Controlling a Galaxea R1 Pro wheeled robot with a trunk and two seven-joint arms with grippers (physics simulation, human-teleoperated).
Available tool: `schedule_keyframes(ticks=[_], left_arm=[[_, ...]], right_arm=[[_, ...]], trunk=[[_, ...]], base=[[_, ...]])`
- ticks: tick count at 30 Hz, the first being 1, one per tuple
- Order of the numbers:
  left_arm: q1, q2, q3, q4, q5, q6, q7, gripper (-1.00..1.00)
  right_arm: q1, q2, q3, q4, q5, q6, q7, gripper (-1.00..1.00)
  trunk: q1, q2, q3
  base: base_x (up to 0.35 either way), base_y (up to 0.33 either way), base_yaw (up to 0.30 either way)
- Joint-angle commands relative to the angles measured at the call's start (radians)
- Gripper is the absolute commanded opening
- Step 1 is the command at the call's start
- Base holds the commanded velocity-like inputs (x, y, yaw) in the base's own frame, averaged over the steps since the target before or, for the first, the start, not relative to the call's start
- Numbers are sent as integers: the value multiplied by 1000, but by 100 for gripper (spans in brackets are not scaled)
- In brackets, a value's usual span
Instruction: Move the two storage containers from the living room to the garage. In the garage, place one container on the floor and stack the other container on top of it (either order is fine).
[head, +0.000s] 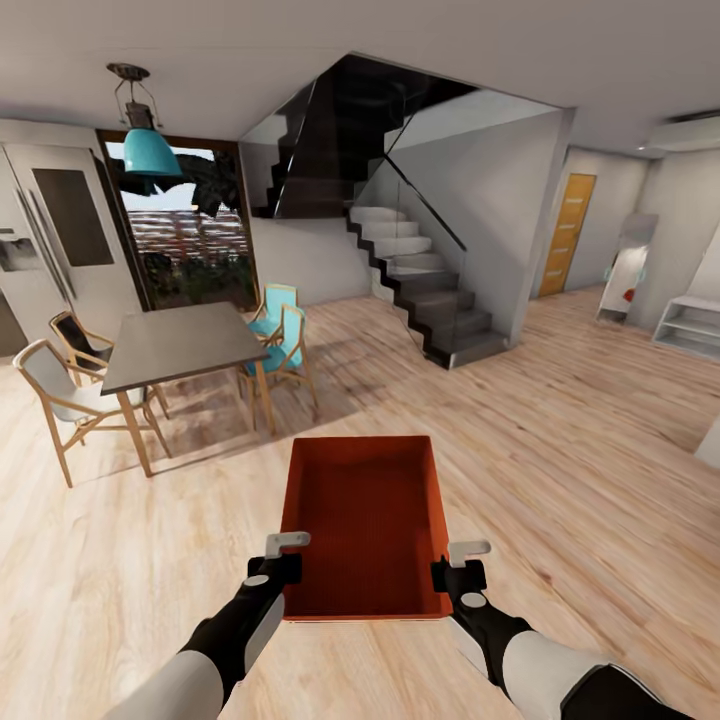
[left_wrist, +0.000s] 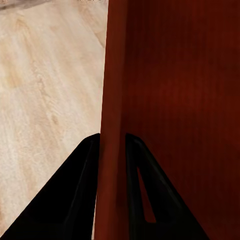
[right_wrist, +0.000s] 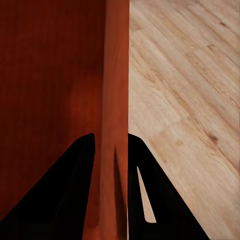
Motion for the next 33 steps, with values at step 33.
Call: schedule_keyframes(ticks=[33], left_arm=[[-1, 1, 1, 11, 9, 6, 12, -100]], right_arm=[[-1, -2, 180, 40, -208, -24, -5, -100]], trunk=[[1, -2, -2]], base=[[322, 0, 0]])
